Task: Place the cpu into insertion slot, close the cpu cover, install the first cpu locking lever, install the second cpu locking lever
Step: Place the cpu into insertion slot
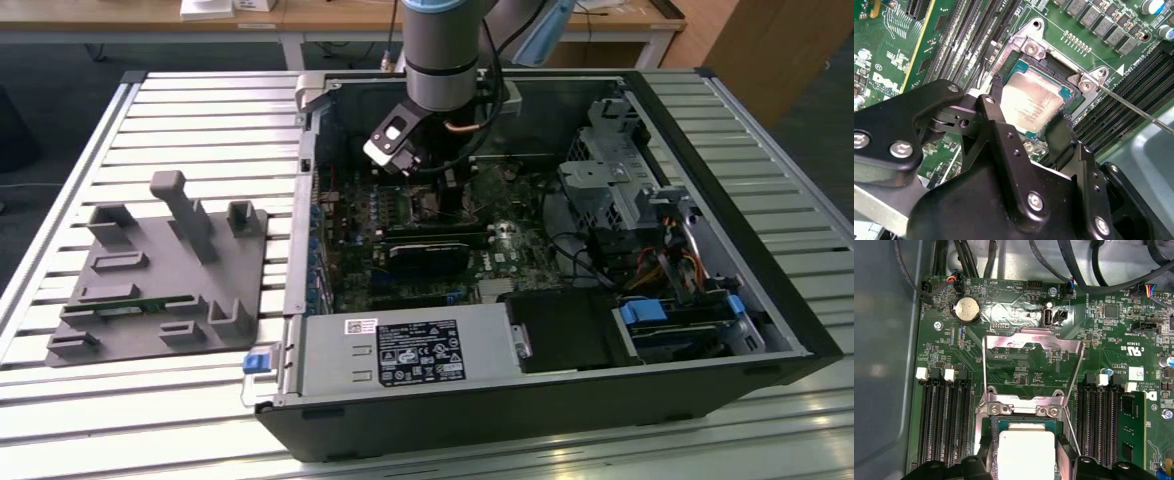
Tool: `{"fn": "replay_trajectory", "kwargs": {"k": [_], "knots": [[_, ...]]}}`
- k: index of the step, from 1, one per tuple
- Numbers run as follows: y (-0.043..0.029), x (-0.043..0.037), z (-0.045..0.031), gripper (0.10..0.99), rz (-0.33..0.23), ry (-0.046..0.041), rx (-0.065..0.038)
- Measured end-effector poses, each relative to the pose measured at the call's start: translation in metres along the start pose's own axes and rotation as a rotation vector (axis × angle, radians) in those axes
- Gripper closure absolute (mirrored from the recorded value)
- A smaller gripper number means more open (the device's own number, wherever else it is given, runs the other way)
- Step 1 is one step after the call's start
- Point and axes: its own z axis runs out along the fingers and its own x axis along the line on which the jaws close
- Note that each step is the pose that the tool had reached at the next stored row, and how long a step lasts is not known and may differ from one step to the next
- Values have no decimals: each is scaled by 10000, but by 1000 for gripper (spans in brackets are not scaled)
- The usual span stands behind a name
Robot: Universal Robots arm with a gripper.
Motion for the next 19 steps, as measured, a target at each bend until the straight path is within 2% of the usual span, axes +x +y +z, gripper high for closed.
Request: {"fn": "replay_trajectory", "kwargs": {"k": [1,11,19], "knots": [[0,0,0,471,0,-1,1],[1,37,0,471,0,2,0],[2,20,-19,471,2,11,0]]}}
